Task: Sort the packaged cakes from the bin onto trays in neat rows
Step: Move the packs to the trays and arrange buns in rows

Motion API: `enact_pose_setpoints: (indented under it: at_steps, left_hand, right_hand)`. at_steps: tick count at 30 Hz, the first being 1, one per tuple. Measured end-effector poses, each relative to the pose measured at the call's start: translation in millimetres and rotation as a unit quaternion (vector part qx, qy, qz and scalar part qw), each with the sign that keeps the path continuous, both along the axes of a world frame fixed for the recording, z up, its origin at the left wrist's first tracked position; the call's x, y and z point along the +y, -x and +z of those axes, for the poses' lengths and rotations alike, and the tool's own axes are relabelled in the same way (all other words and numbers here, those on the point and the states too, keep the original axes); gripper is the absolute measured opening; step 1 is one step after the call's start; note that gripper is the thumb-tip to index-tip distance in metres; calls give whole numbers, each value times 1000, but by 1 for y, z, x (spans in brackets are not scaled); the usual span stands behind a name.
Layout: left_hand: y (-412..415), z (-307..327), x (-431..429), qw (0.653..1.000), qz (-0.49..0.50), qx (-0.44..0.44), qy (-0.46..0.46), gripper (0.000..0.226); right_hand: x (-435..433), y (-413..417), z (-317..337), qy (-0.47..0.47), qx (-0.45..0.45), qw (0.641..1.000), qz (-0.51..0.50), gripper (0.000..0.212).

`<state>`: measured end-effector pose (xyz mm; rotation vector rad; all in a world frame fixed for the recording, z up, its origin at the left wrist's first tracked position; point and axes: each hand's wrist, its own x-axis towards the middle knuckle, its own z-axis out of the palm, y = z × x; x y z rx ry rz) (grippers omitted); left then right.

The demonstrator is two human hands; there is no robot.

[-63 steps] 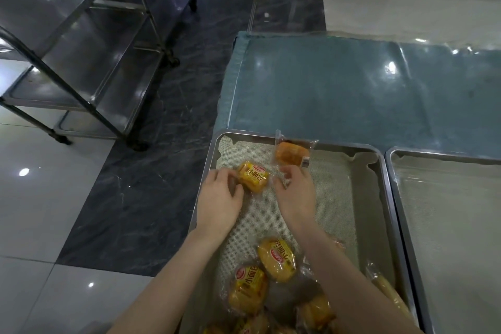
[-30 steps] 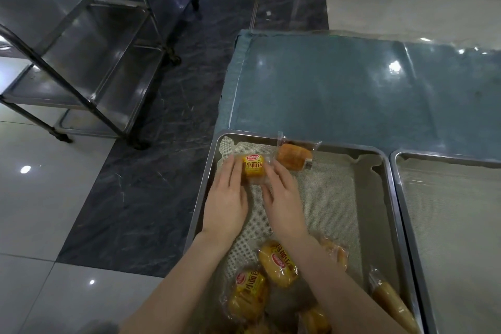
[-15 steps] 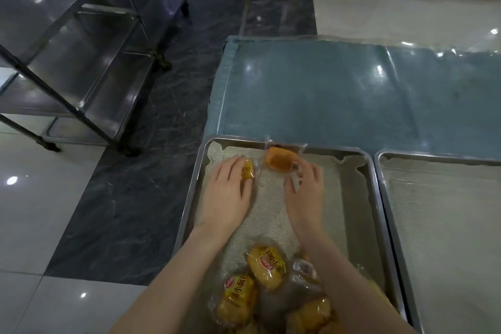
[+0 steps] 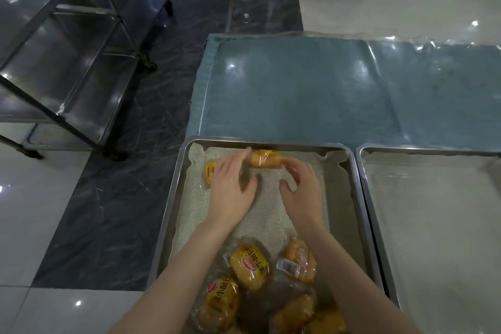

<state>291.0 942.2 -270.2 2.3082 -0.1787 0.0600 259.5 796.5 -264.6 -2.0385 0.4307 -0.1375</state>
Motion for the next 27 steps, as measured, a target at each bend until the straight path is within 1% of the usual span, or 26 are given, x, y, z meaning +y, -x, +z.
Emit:
enact_pose_setpoints:
  at_steps: [2, 4, 7, 9, 11, 12, 14, 15, 17, 19, 21, 24, 27]
  left_hand:
    - [13, -7, 6, 998, -15, -32, -55, 37]
    - [25, -11, 10, 991, -30, -42, -125, 28]
    - [35, -13, 12, 979, -62, -41, -192, 28]
    - [34, -11, 12, 977, -64, -57, -195, 28]
    - [32, -9, 11, 979, -57, -71, -181, 30]
    - [30, -8, 10, 979, -58, -71, -183, 34]
    - [29, -6, 8, 973, -82, -47, -211, 49]
    - [28, -7, 8, 968, -100, -34, -228, 55]
    - [28, -11, 7, 959, -125, -21, -252, 60]
    - [29, -13, 8, 963, -125, -20, -239, 60]
    - [30, -16, 12, 968, -113, -24, -224, 62]
    - [29, -22, 17, 957, -117, -31, -265, 64]
    - [27, -21, 14, 947, -121, -5, -297, 66]
  right_hand:
    - [-1, 14, -6, 33, 16, 999, 19, 34]
    - [-3, 25, -11, 56, 41, 997, 36, 27]
    - [-5, 34, -17, 87, 76, 992, 44, 19]
    - [-5, 33, -16, 87, 76, 993, 16, 18]
    - [-3, 30, -14, 52, 61, 997, -14, 24]
    - [-1, 27, -14, 31, 57, 998, -12, 31]
    - [3, 20, -16, 18, 53, 998, 28, 46]
    - [6, 17, -18, 23, 53, 997, 46, 49]
    - [9, 12, -22, 28, 57, 997, 45, 49]
    - [11, 9, -22, 15, 49, 998, 27, 45]
    - [13, 7, -21, 15, 42, 998, 35, 46]
    - [13, 5, -22, 53, 50, 995, 64, 52]
    - [11, 4, -25, 78, 72, 991, 85, 59]
